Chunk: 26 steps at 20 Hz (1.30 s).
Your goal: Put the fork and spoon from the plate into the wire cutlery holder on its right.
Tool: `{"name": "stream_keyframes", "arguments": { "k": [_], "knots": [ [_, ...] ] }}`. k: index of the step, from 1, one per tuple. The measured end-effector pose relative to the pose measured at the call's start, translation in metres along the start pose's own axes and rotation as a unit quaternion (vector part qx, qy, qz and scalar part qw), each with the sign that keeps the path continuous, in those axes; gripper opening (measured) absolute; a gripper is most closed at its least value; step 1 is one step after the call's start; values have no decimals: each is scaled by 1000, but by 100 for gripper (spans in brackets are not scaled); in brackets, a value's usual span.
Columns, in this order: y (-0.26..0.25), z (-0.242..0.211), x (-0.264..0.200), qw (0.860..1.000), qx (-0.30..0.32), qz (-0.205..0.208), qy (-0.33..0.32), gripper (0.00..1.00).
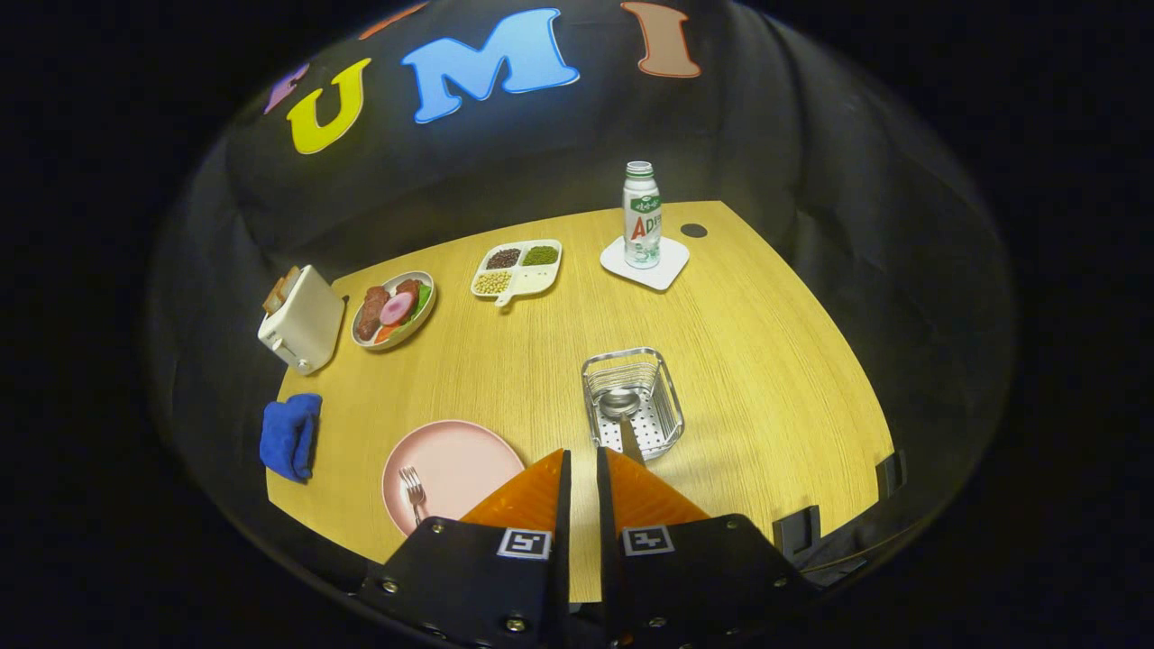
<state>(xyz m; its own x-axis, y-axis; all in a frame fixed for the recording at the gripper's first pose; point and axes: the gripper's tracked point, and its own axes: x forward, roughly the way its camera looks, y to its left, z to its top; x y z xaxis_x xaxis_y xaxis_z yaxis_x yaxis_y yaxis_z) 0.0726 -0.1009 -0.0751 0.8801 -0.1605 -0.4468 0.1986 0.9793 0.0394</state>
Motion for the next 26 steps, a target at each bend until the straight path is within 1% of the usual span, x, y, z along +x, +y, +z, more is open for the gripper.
{"name": "stream_keyframes", "arguments": {
  "k": [12, 20, 26],
  "knots": [
    [69, -33, 12, 997, -48, 49, 29, 15],
    [121, -73, 27, 989, -89, 92, 69, 15],
    [151, -115, 39, 981, -111, 117, 108, 15]
  ]
}}
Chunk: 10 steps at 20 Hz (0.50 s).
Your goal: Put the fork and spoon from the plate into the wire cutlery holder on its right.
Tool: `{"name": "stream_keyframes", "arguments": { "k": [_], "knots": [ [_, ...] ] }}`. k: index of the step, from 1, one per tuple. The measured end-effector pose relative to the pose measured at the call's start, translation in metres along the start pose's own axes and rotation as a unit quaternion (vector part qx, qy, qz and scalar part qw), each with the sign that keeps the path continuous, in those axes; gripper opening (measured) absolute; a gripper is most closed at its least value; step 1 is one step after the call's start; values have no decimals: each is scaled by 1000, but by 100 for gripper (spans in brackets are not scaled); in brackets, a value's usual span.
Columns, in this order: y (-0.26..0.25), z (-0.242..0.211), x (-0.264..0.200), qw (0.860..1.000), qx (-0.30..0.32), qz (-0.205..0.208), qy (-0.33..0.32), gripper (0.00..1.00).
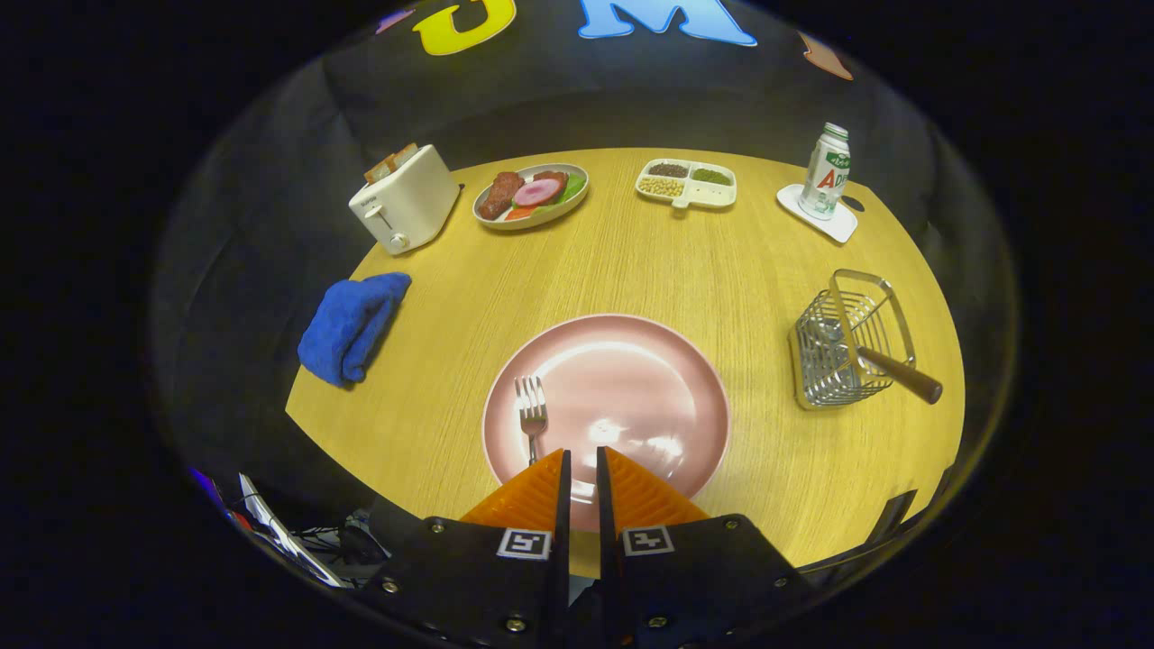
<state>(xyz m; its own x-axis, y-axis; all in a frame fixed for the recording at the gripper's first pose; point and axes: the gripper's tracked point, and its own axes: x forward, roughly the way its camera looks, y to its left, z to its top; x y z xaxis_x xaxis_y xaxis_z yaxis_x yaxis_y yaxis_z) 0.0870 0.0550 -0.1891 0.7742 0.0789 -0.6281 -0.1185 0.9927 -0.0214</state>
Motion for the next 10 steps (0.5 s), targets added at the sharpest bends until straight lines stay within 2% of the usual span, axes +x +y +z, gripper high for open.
{"name": "stream_keyframes", "arguments": {
  "k": [5, 10],
  "knots": [
    [19, -30, 20, 999, 1, 20, 37, 15],
    [23, -44, 32, 998, -8, 19, 55, 15]
  ]
}}
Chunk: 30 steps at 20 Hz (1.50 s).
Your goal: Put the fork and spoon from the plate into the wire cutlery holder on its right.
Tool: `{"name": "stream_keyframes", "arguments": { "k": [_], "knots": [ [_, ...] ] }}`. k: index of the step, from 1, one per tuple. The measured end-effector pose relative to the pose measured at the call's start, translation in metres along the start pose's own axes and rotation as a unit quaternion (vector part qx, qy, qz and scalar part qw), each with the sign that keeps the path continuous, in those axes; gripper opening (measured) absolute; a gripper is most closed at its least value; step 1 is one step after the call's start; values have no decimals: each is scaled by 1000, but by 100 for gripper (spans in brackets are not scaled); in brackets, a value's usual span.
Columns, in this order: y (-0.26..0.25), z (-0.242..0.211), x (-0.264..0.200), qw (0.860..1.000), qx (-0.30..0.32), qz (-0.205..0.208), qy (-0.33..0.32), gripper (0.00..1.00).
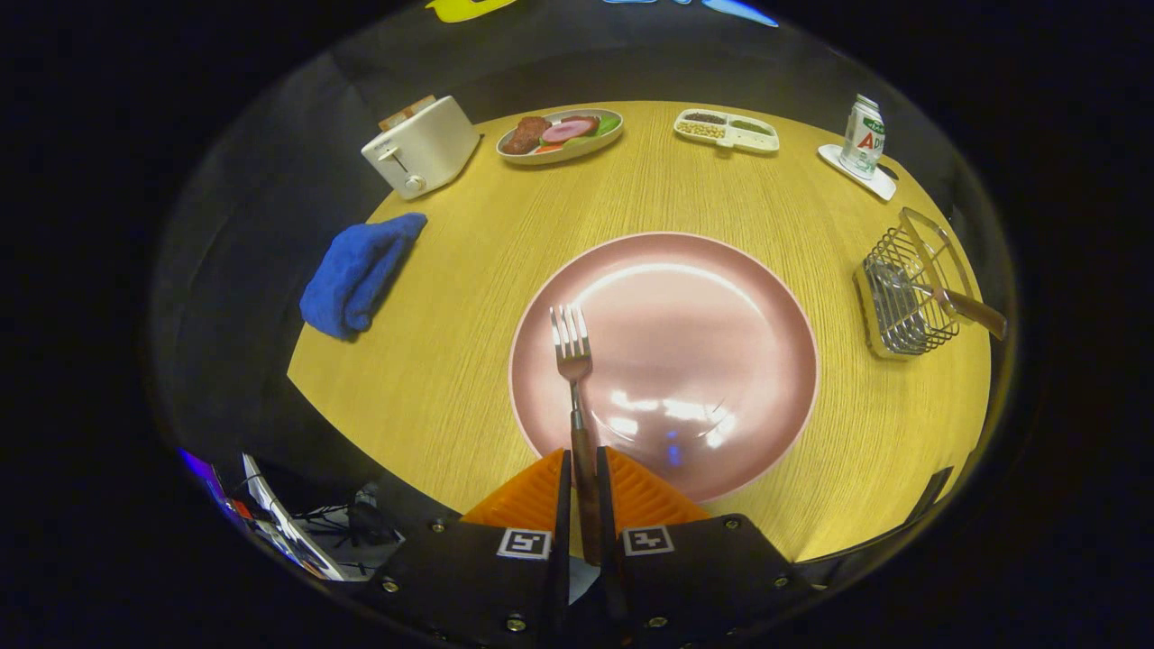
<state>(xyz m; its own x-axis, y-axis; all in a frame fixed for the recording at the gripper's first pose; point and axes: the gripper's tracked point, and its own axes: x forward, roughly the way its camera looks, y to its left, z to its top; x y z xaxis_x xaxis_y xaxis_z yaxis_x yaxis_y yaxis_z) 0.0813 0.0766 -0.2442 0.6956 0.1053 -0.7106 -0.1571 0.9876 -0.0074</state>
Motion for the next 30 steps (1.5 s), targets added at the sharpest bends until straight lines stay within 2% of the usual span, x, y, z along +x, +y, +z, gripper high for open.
{"name": "stream_keyframes", "arguments": {
  "k": [11, 12, 16, 17, 24, 30],
  "knots": [
    [-1, -8, 17, 999, 27, 15, 30, 16],
    [-3, -8, 10, 999, 30, 15, 33, 11],
    [-7, -7, 19, 999, 25, 12, 31, 12],
    [-4, -10, 16, 999, 24, 17, 34, 5],
    [-3, -1, 5, 999, 34, 28, 16, 5],
    [-24, 25, -13, 997, 66, 23, -15, 4]
  ]
}}
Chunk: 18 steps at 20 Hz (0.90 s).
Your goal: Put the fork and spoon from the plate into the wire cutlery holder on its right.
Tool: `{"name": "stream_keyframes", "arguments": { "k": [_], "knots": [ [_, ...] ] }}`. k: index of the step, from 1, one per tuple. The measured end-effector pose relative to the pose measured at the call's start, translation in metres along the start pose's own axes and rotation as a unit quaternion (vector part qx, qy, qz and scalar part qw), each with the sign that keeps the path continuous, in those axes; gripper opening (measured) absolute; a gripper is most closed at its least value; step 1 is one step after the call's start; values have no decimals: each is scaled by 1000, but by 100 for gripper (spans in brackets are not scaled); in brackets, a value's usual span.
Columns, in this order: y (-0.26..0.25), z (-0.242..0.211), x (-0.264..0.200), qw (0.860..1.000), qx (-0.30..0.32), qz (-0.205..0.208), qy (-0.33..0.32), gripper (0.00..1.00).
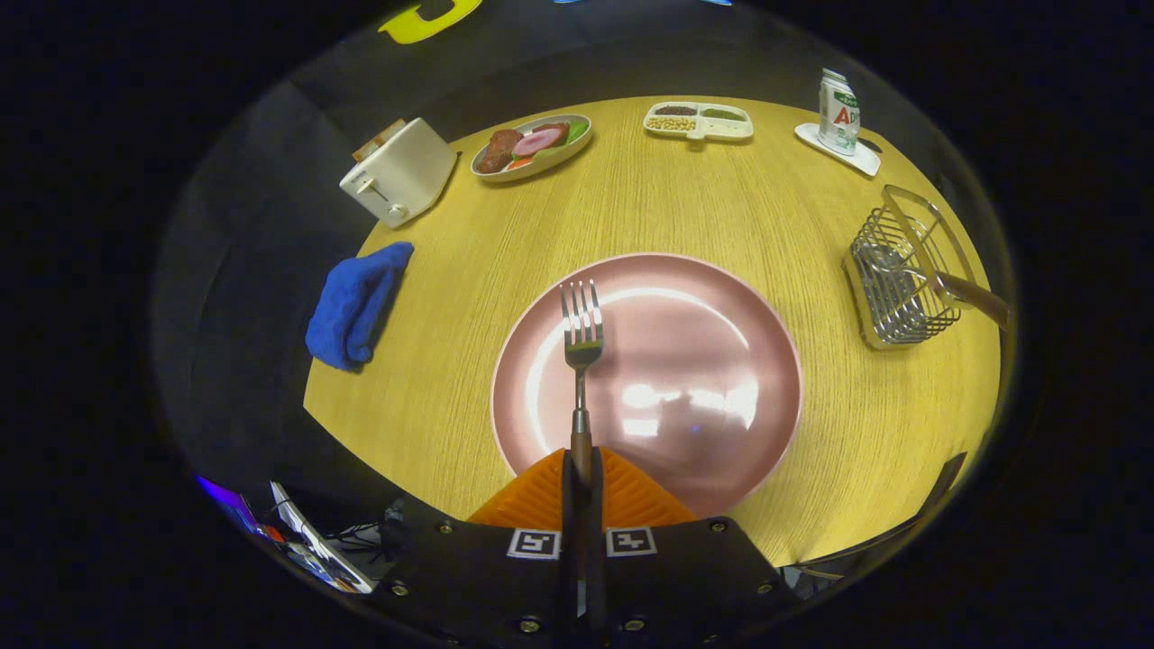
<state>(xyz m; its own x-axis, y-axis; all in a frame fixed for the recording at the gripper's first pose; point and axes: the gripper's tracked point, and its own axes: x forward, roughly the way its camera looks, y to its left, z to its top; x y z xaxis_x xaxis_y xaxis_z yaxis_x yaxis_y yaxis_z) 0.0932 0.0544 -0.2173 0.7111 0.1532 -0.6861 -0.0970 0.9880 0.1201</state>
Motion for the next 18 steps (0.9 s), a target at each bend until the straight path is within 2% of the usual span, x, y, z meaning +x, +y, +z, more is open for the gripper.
{"name": "stream_keyframes", "arguments": {
  "k": [12, 18],
  "knots": [
    [-73, 53, -51, 995, 63, -40, -73, 4],
    [-106, 65, -75, 989, 95, -55, -100, 4]
  ]
}}
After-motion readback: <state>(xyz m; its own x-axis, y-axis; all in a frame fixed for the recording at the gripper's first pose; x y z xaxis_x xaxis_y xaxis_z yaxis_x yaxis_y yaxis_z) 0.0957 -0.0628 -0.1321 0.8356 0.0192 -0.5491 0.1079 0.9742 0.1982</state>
